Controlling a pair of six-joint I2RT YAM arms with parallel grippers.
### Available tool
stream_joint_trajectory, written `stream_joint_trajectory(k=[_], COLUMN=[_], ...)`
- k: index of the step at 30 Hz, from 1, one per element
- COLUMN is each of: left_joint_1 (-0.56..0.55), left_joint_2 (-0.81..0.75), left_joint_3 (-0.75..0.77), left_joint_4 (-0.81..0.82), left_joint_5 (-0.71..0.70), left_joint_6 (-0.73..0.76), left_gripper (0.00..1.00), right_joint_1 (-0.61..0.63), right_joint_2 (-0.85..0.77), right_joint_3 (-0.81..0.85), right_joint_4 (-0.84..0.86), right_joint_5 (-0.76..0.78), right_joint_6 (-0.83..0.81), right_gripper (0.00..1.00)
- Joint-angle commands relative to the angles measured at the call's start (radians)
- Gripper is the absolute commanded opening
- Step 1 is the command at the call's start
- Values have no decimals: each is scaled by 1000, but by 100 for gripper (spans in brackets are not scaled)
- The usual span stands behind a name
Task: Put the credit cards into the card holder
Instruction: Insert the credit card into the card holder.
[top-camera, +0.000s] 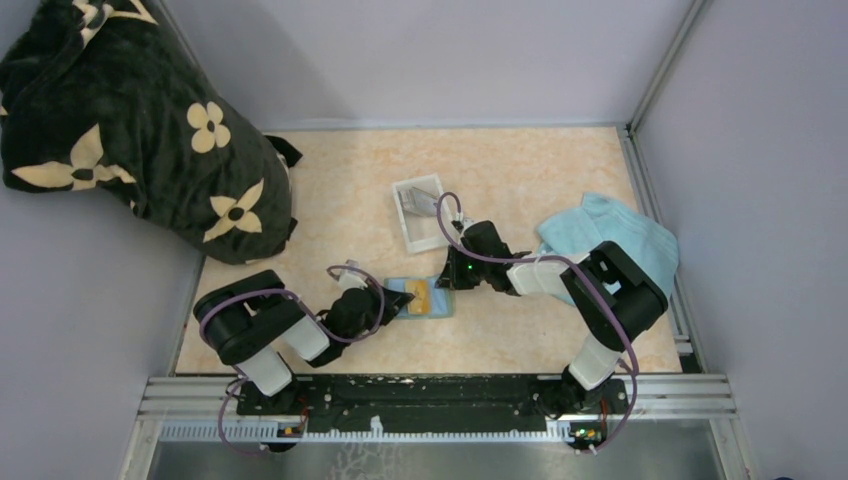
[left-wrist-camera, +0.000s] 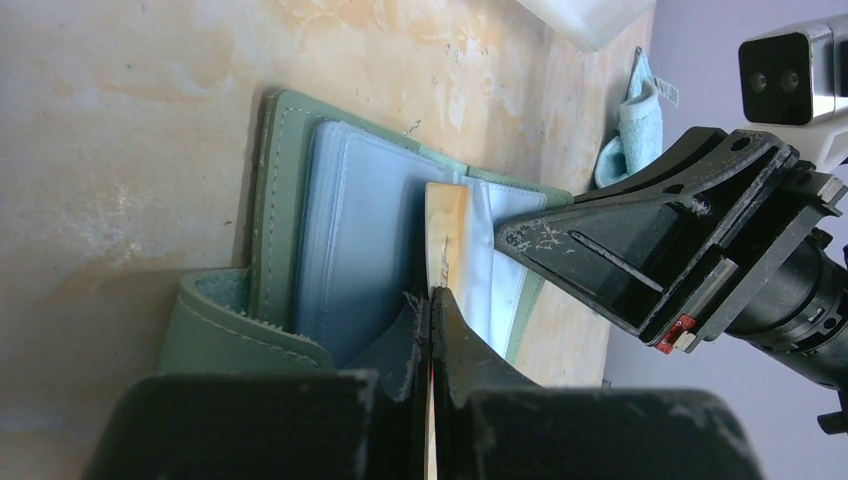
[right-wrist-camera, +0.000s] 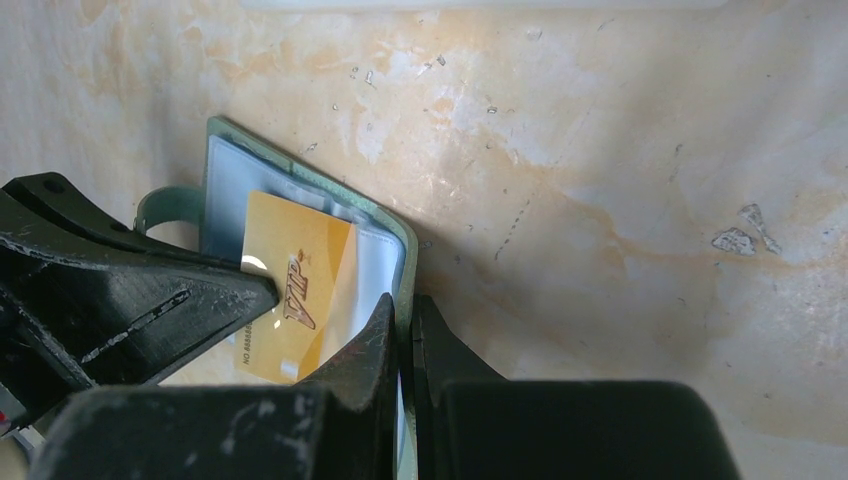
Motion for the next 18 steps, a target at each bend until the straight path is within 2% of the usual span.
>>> stream_joint_trajectory(k=[1, 18], left_joint_1=[-10, -28], left_joint_2=[30, -39], left_joint_3=[3, -73], left_joint_4=[-97, -136], left_joint_5=[82, 78], left_joint_6=[56, 32], left_gripper=[0, 0], right_joint_1=[16, 14], right_joint_2=[46, 53], right_joint_3=[-49, -59], right_joint_4=[-168, -156], right_joint_5=[90, 109], right_joint_6=[-30, -22], right_gripper=[0, 0])
